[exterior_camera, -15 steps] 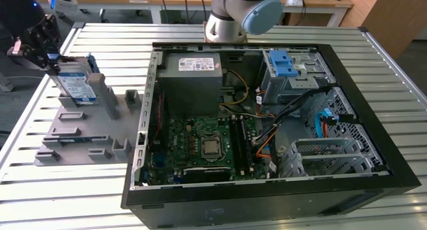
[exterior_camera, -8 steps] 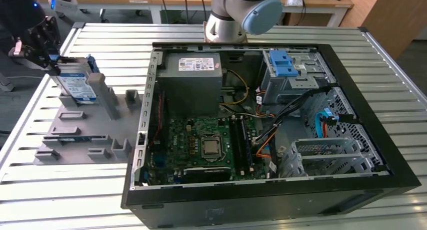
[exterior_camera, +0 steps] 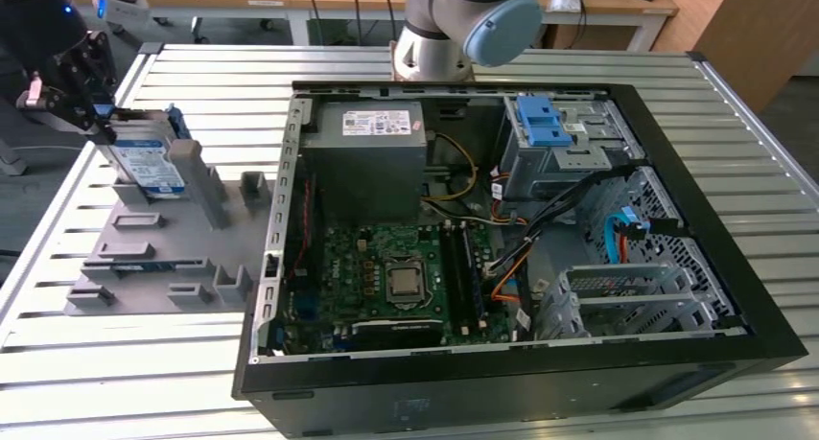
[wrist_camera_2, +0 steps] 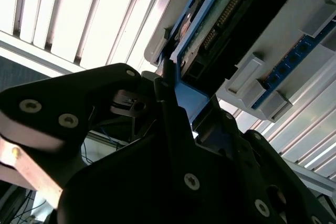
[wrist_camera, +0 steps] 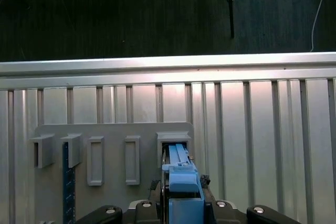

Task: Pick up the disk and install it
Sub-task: 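Pick up the disk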

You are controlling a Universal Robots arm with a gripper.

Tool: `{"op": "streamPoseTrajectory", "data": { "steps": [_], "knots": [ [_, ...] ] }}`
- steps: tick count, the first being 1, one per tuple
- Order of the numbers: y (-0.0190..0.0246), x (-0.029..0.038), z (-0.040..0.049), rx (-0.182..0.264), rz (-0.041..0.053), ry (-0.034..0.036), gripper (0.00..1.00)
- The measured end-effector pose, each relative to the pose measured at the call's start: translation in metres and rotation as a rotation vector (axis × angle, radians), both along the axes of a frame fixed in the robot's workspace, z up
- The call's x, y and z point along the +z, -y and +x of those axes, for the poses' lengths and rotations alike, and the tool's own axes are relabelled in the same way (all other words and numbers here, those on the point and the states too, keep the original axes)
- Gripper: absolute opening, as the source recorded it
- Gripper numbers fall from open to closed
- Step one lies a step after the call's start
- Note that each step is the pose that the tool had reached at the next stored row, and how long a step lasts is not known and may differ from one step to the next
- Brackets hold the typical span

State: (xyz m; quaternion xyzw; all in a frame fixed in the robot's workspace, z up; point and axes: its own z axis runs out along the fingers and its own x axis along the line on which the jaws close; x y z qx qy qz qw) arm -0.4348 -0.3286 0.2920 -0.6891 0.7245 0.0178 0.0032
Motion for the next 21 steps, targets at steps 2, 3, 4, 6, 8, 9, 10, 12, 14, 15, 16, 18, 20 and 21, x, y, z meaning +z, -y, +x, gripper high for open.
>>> {"op": "streamPoseTrajectory", "data": {
  "steps": [2, 3, 4, 6, 8, 9, 10, 12, 14, 15, 16, 18, 20, 21],
  "knots": [
    [0.0, 0.0, 0.0, 0.0, 0.0, -0.0001, 0.37],
    [0.0, 0.0, 0.0, 0.0, 0.0, -0.0001, 0.37],
    [0.0, -0.0001, 0.0, 0.0, 0.0001, 0.0002, 0.38],
    [0.0, -0.0001, 0.0, 0.0, 0.0, 0.0001, 0.45],
    [0.0, -0.0002, 0.0, 0.0, -0.0001, 0.0, 0.45],
    [0.0, -0.0003, 0.0, 0.0, -0.0002, 0.0, 0.45],
    [0.0, -0.0004, 0.0, 0.0, -0.0003, 0.0, 0.45],
    [0.0, -0.0007, 0.0, 0.0, -0.0002, 0.0001, 0.45],
    [0.0, -0.0007, 0.0, 0.0, -0.0005, -0.0002, 0.43],
    [0.0, -0.0007, 0.0, 0.0, -0.0004, -0.0002, 0.43],
    [0.0, -0.0007, 0.0, 0.0, -0.0003, -0.0001, 0.37],
    [0.0, -0.0008, 0.0, 0.0, -0.0002, 0.0, 0.37],
    [0.0, -0.0008, 0.0, 0.0, -0.0003, 0.0, 0.37],
    [0.0, -0.0008, 0.0, 0.0, -0.0003, -0.0001, 0.37]
  ]
}}
